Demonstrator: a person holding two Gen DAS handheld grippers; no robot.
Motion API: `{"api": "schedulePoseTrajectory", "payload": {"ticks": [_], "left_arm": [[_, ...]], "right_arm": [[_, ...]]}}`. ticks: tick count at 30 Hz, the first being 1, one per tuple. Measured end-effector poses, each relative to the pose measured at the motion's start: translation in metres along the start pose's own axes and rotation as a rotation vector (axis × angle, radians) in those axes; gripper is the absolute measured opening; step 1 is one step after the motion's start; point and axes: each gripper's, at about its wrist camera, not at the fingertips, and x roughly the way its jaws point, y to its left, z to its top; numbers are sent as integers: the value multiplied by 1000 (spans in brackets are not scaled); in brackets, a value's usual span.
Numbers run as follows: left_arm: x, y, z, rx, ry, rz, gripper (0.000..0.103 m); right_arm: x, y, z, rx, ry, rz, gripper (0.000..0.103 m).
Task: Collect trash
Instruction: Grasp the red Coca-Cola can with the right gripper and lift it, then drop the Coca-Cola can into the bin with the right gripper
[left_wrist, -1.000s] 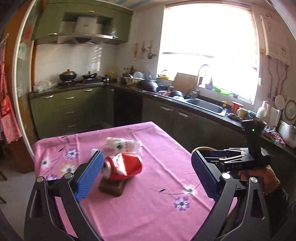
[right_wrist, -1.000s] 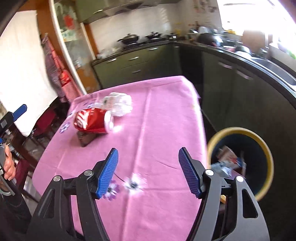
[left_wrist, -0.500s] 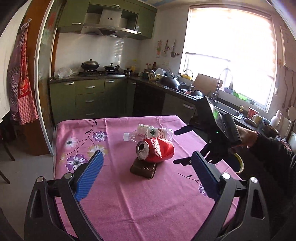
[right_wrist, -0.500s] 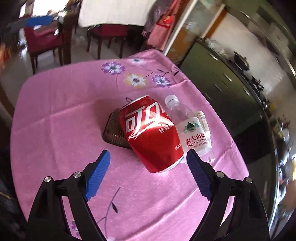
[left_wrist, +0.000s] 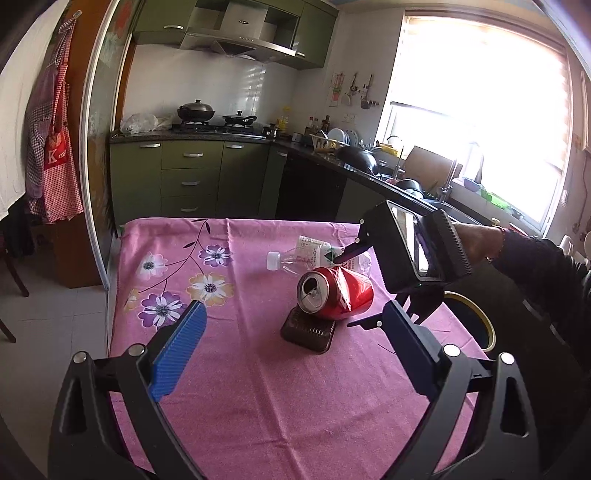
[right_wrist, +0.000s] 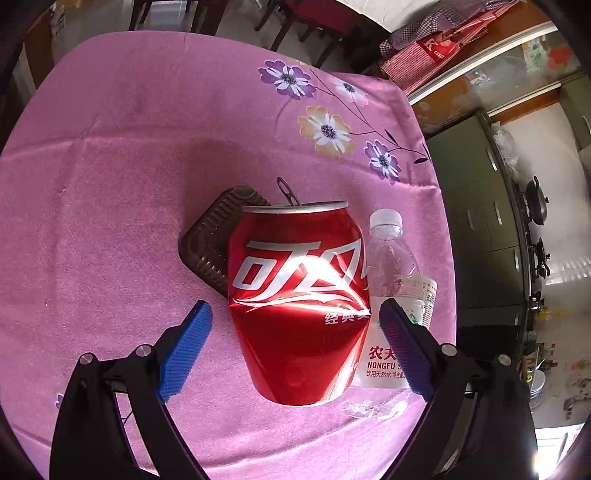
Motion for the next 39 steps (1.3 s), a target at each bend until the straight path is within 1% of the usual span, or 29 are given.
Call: {"api": "schedulePoseTrajectory", "payload": {"ticks": [2,6,8,13,15,19,21,24,26,28,30,33,35,37,39], "left_arm": [[0,3,-1,-8,4,1,91],[0,7,-2,-28,7,-13,91],[-1,7,-2,-29,10,-12,91],[-5,5,-3,-21,11,-10,91],[-6,4,-3,-22,11,-13,92],[-6,-1,-6,-11,24,-21,92],[-5,-5,-7,0,31,-24,92],[-2,-12,-10,17,43,-39,93],[1,-18,-12,35,57,-61,93],[5,-26,-14,59,73,-81,94],[8,-37,-16,88,84,-101,94],[11,-51,-19,122,90,-123,94],[13,-58,-19,132,92,-137,94],[16,-65,-18,136,94,-144,95],[18,-70,-19,144,101,-150,95]], "right_arm": [[4,0,0,1,18,15,80],[9,4,-1,-1,49,16,76],[9,0,-3,45,44,32,75],[0,-8,-16,192,38,121,75],[-7,-8,-23,255,17,161,75],[-26,-1,-37,360,-34,211,75],[-41,6,-43,401,-67,225,75],[-72,17,-55,476,-140,245,75],[-94,22,-71,540,-180,239,75],[-115,22,-97,629,-183,198,75],[-132,18,-134,738,-150,132,75],[-144,16,-203,921,-10,20,75],[-142,20,-251,1036,97,-24,75],[-132,26,-292,1120,203,-56,75],[-120,32,-322,1175,279,-84,75]]}}
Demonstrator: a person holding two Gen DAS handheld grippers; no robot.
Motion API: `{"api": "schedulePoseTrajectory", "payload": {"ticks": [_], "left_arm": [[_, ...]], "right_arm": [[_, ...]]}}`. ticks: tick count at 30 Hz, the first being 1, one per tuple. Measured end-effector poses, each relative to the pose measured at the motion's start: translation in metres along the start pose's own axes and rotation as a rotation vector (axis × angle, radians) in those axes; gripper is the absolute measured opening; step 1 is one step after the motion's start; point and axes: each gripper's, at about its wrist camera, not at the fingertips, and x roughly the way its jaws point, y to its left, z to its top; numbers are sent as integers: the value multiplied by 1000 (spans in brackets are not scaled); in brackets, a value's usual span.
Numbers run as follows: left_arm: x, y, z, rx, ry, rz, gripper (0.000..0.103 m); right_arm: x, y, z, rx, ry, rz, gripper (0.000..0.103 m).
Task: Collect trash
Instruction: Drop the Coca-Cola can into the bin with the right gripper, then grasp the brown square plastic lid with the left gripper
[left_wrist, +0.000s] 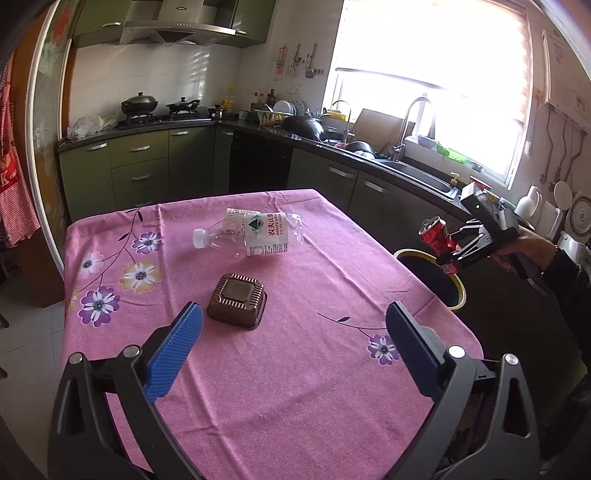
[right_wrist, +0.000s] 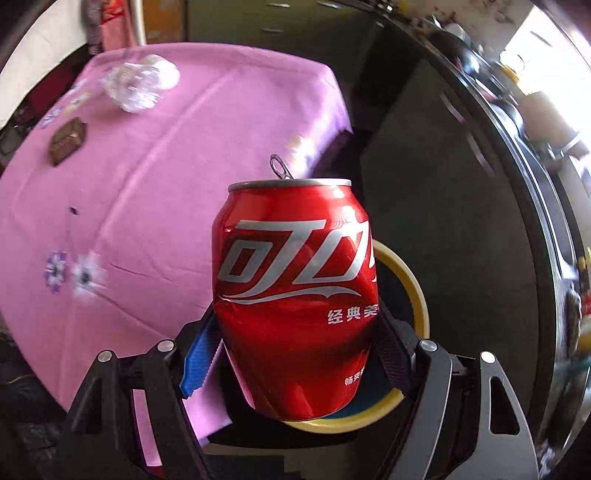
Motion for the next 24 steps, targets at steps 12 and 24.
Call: {"api": "schedulePoseTrajectory", "payload": {"ticks": [12,24], "left_arm": [[31,-13,-1,45,89,-37,96],[115,28,7,22,260,-21,96]], "right_arm": [[-19,-10,-41,213,-147,-32,87],[-99,112,-85,215,-414,245,90]]}}
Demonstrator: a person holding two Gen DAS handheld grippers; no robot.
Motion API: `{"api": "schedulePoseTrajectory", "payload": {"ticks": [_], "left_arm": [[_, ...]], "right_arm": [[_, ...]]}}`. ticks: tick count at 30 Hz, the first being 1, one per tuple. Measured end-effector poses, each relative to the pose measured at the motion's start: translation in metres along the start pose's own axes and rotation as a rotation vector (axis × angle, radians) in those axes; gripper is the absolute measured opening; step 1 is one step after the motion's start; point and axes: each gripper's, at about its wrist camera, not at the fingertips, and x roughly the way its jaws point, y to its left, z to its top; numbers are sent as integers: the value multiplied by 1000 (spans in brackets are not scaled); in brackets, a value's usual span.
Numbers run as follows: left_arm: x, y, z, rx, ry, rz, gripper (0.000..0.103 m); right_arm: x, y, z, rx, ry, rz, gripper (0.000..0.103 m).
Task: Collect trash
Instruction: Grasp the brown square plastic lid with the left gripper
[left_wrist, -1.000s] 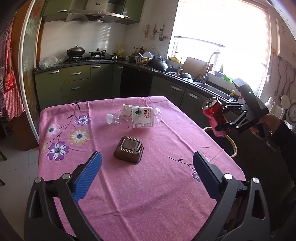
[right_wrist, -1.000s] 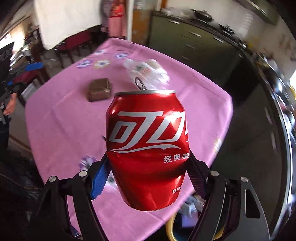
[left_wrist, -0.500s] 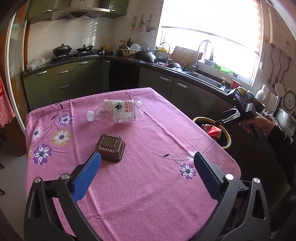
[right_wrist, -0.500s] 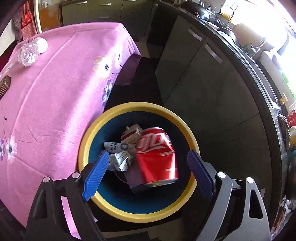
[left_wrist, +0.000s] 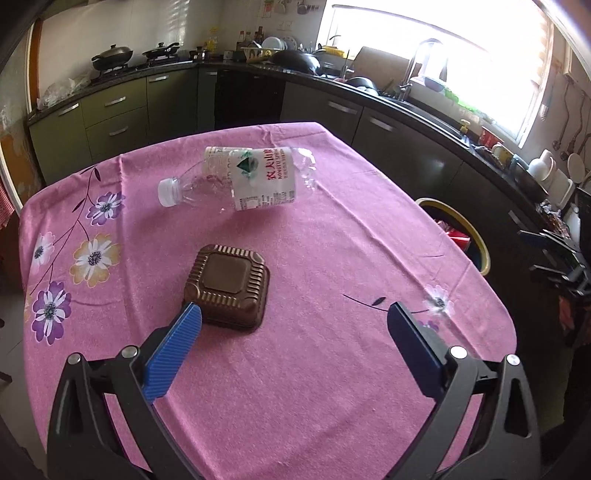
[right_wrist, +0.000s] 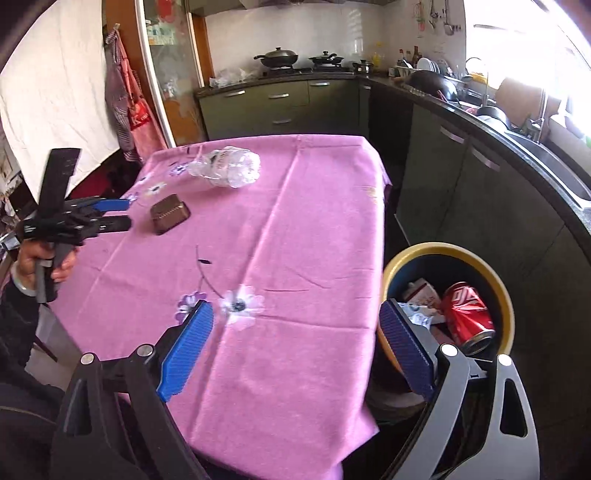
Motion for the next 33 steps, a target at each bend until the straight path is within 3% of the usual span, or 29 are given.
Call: {"api": "schedulePoseTrajectory", "payload": {"ticks": [6,10,23,33], "left_arm": [[31,24,10,-3,26,43,96],[47,35,12,-27,52,49,95],[61,31,14,20,86,83,62],[62,23,10,37,86,96,58]], "right_arm": [[10,22,-7,-5,-16,41,90],[26,15,-4,14,-11,74,90],[44,10,-5,29,14,103,90],[40,11,-6,36,6,116,90]]}}
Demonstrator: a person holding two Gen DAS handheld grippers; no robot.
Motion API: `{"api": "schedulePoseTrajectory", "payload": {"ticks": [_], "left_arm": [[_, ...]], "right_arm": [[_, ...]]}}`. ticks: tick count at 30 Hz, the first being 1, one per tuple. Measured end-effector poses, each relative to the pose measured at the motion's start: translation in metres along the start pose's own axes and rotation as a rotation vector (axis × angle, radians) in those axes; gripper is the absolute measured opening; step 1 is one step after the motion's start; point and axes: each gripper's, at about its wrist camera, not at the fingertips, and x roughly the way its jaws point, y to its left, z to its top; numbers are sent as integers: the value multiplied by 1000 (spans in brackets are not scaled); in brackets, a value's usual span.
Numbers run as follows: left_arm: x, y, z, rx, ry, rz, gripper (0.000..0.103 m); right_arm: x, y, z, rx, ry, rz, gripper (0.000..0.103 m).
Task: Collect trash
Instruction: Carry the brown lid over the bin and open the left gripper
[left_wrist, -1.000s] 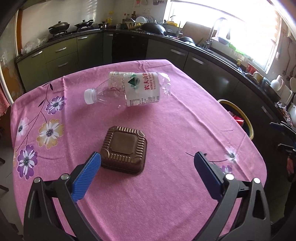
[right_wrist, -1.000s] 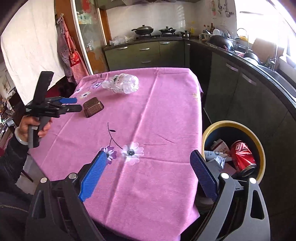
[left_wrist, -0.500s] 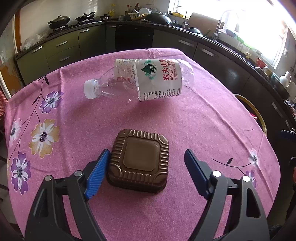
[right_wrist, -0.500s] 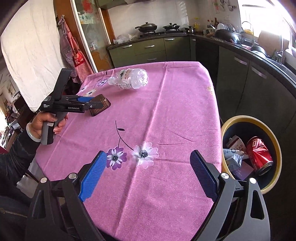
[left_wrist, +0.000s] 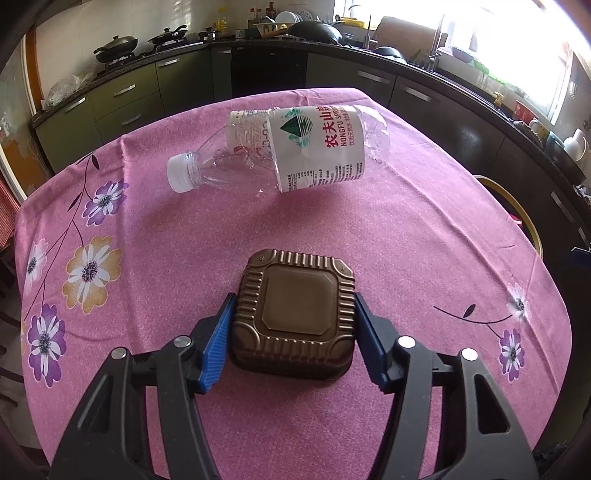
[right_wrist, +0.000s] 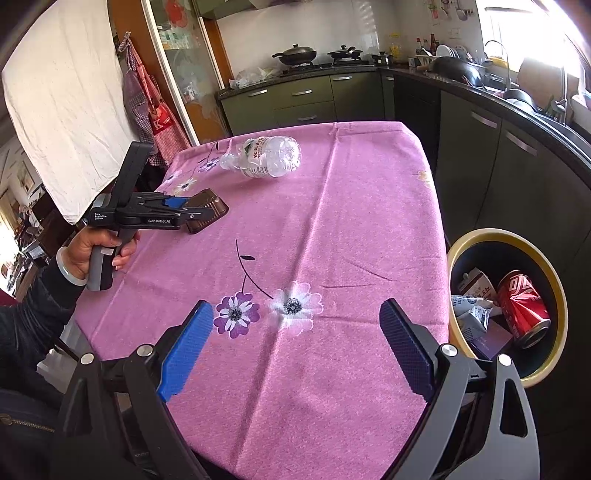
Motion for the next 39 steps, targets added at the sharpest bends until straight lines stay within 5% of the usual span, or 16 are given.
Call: {"api": "schedulePoseTrajectory", "payload": {"ticks": [10,18,27,34,39], "left_arm": [[-45,-36,11,80,-69,-34,58],[-55,-125,44,222,-92,-205,58],[6,-261,100,351,-37,-420,58],[81,-337,129,365,37,-452,59],[104,-347,132,319,62,-449,69]], "right_arm": [[-19,-9,-1,23,-43,-33,90],[-72,-56,-23,133,-107,-199,90],[-104,-98,-53,240,-136,-263,90],[-112,-108,-64,270,-145,-278,90],[-117,-104,-67,273,-140,-306,91]]}}
